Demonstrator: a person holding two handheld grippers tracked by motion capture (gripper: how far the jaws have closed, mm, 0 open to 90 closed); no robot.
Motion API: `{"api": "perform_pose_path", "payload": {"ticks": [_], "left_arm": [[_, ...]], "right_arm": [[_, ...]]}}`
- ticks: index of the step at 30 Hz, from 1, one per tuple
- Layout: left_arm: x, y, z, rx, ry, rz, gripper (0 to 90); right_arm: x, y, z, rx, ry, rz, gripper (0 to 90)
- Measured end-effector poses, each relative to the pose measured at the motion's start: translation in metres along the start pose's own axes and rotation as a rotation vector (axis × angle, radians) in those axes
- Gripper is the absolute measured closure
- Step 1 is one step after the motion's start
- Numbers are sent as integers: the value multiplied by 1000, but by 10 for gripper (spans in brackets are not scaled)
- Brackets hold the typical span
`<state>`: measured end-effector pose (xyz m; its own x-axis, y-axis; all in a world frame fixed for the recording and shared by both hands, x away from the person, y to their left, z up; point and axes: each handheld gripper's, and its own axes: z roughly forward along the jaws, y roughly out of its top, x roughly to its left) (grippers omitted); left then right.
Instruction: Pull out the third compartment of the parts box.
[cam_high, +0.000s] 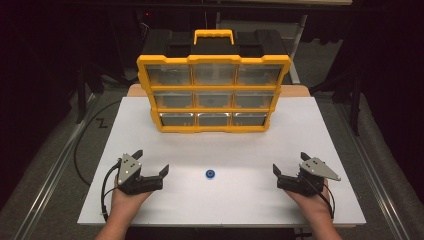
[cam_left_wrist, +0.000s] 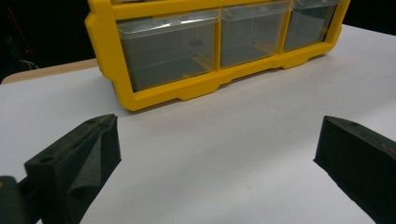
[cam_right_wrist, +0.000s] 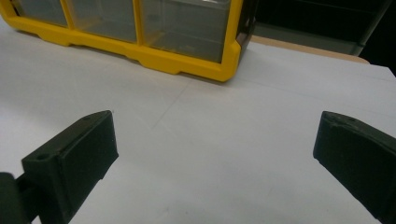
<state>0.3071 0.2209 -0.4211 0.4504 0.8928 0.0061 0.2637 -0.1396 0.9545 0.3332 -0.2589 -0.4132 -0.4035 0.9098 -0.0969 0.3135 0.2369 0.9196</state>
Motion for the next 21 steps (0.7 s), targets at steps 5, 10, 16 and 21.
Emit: {"api": "perform_pose_path", "payload": {"ticks": [5, 10, 16, 21], "left_arm": [[-2, 1, 0, -10, -10, 1, 7], [-1, 0, 1, -8, -9, -2, 8], [-1, -1, 1, -2, -14, 0, 8], [-1, -1, 1, -6, -12, -2, 8]], "right_arm": [[-1, -1, 0, -3, -4, 3, 11], [-1, -3, 3, 7, 5, -2, 11], [-1, -4, 4, 6, 2, -2, 11], [0, -4, 5, 9, -3, -4, 11]]}}
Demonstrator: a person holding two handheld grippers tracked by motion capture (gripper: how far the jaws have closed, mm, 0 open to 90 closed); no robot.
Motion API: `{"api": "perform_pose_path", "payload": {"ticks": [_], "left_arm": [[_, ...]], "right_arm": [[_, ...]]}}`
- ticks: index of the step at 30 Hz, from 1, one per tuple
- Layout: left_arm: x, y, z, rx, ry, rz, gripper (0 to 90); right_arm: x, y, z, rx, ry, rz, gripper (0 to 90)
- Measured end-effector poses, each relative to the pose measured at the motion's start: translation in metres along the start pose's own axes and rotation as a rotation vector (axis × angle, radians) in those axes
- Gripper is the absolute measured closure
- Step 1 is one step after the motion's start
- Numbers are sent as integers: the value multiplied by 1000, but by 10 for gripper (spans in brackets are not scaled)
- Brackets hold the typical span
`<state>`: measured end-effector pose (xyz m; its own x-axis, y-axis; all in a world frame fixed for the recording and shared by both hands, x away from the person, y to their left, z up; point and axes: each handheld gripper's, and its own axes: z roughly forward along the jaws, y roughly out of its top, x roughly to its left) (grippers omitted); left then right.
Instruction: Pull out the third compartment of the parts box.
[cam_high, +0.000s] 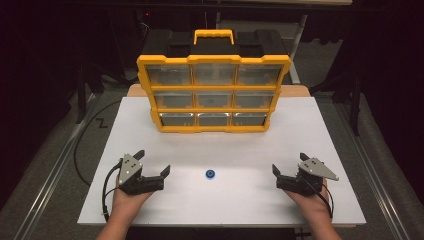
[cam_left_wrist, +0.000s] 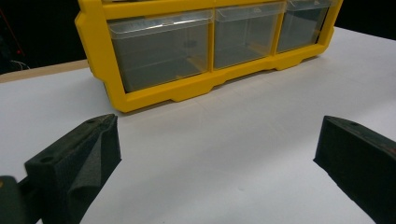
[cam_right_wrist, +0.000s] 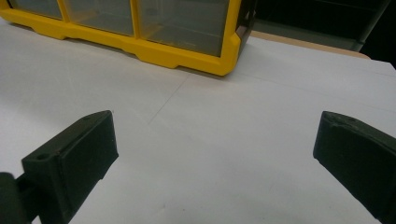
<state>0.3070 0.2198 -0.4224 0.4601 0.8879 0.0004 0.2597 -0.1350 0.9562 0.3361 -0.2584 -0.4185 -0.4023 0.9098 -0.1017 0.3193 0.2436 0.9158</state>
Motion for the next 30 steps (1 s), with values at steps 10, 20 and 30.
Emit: {"api": "perform_pose_path", "payload": {"ticks": [10, 20, 30], "left_arm": [[0, 0, 1, 2, -24, -11, 8], [0, 1, 1, -4, -36, -10, 8], [-1, 1, 1, -8, -41, 0, 8]], "right_arm": [[0, 2, 3, -11, -10, 3, 11], [3, 8, 10, -22, -8, 11, 11], [1, 21, 23, -33, -28, 17, 11]]}}
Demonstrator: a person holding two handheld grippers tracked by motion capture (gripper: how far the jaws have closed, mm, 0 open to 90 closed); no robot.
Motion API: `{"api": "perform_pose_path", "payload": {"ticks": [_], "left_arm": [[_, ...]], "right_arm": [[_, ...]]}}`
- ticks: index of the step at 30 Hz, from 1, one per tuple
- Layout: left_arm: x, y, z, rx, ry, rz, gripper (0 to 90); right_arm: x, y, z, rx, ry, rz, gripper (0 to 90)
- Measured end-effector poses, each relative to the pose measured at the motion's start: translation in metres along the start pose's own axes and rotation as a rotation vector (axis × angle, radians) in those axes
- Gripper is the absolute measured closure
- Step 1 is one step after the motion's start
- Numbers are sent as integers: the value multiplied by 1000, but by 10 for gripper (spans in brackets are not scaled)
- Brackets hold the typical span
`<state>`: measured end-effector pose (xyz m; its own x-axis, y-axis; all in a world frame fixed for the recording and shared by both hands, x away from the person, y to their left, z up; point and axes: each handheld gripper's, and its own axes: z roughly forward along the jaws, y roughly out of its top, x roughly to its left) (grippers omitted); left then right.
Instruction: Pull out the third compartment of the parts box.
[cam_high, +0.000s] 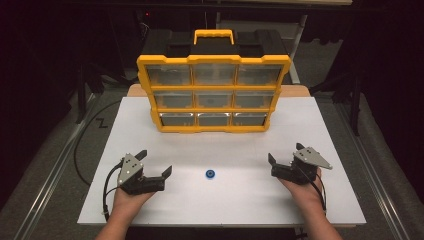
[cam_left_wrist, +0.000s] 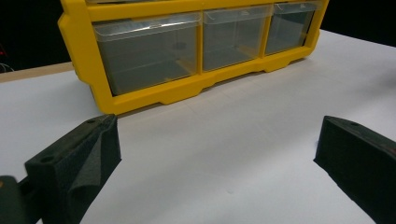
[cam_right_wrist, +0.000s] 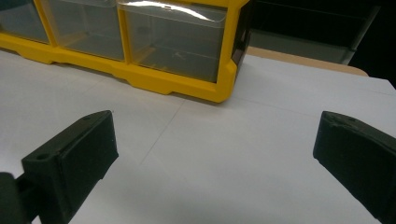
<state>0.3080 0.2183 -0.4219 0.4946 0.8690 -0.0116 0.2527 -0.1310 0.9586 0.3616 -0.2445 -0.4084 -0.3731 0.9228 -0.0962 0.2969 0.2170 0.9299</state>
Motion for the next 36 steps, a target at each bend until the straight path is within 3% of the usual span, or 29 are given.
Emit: {"api": "perform_pose_path", "payload": {"ticks": [14, 29, 36], "left_arm": [[1, 0, -2, -9, 32, 2, 2], [-2, -3, 1, -4, 21, 19, 2], [-2, -3, 1, -5, 24, 23, 3]], "right_arm": [[1, 12, 24, -4, -21, -5, 11], [1, 21, 46, 6, -23, -32, 12], [-1, 22, 52, 12, -31, -65, 12]]}}
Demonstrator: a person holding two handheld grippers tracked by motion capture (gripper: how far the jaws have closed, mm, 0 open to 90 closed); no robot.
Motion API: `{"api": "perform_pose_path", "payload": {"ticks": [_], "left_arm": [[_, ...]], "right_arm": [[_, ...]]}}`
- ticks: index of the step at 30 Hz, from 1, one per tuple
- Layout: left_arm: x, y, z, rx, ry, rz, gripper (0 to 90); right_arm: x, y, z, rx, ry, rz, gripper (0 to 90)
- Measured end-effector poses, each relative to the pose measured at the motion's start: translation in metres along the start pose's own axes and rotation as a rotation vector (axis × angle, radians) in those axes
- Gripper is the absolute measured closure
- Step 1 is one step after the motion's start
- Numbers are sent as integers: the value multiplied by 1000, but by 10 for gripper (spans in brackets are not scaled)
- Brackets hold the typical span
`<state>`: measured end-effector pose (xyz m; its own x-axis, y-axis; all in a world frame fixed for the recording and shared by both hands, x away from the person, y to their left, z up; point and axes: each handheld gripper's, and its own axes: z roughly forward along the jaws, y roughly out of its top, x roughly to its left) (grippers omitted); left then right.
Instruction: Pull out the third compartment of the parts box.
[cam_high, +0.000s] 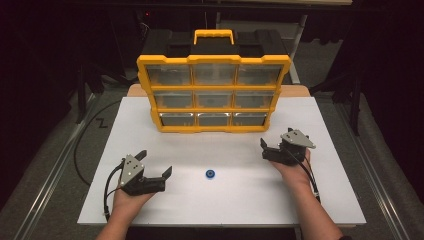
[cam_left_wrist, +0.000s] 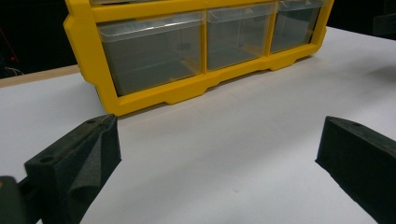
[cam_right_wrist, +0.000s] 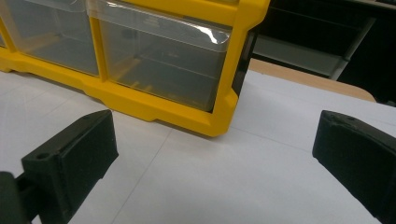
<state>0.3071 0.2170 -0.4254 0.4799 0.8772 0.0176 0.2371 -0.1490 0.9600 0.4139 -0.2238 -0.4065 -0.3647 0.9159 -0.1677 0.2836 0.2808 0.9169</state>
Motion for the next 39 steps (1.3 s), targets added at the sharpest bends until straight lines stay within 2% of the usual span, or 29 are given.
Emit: {"api": "perform_pose_path", "payload": {"ticks": [10, 12, 16, 19, 25, 31, 34, 39], "left_arm": [[-1, 2, -3, -21, 0, -8, 3], [-1, 2, -3, -28, -1, -9, 3], [-1, 2, -4, -31, -11, -9, 3], [-1, 2, -3, -29, -16, -9, 3], [-2, 3, -4, -35, -18, -4, 2], [-2, 3, -4, -34, -19, 2, 3], [-3, 2, -3, -32, -20, 3, 3], [-2, 3, -3, -23, -18, -3, 3]], "right_arm": [[-1, -2, -5, 21, -36, -59, 11], [-3, -6, -9, 37, -59, -99, 11], [-9, -14, -13, 58, -68, -127, 11], [-12, -17, -15, 59, -76, -144, 11], [-18, -25, -20, 79, -68, -147, 11], [-16, -25, -19, 81, -77, -176, 11], [-13, -26, -18, 85, -79, -221, 11], [-10, -25, -19, 92, -83, -262, 12]]}}
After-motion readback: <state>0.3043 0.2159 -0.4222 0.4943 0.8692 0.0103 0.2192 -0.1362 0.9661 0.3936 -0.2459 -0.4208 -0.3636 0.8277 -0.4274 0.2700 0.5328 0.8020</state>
